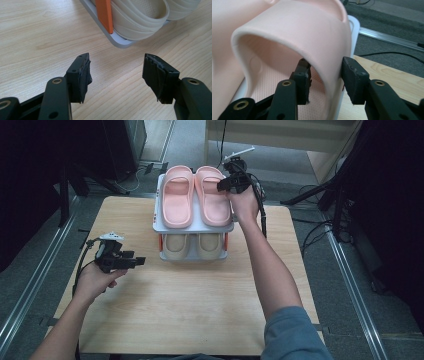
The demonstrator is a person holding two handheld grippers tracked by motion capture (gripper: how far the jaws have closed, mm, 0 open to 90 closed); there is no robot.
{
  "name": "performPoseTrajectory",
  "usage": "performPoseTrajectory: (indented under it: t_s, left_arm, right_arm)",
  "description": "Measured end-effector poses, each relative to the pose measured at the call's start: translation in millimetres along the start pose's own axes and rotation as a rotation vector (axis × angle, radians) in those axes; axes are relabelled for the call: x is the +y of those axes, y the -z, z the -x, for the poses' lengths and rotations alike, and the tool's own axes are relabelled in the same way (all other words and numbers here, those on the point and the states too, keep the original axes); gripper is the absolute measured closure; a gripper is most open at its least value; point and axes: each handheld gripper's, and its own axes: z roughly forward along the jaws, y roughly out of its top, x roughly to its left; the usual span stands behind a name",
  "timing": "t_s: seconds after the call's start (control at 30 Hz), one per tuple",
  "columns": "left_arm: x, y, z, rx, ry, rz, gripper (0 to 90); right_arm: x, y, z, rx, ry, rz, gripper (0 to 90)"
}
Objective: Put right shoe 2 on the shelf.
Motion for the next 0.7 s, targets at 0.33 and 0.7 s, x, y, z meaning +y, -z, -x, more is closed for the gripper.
performPoseTrajectory:
  t_s: [0.33,0.7]
  left_arm:
    - [0.1,0.3,-0.1,0.001,-0.002,-0.003,39.0]
    - [-1.0,0.0,-0.1,-0.002,-0.001,-0.003,39.0]
  right_arm:
    - [-17.5,13.8,-7.3,0.095,0.02,0.062,54.4]
    - [-32.9,37.0,-2.5,0.183,0.049,0.153,53.8]
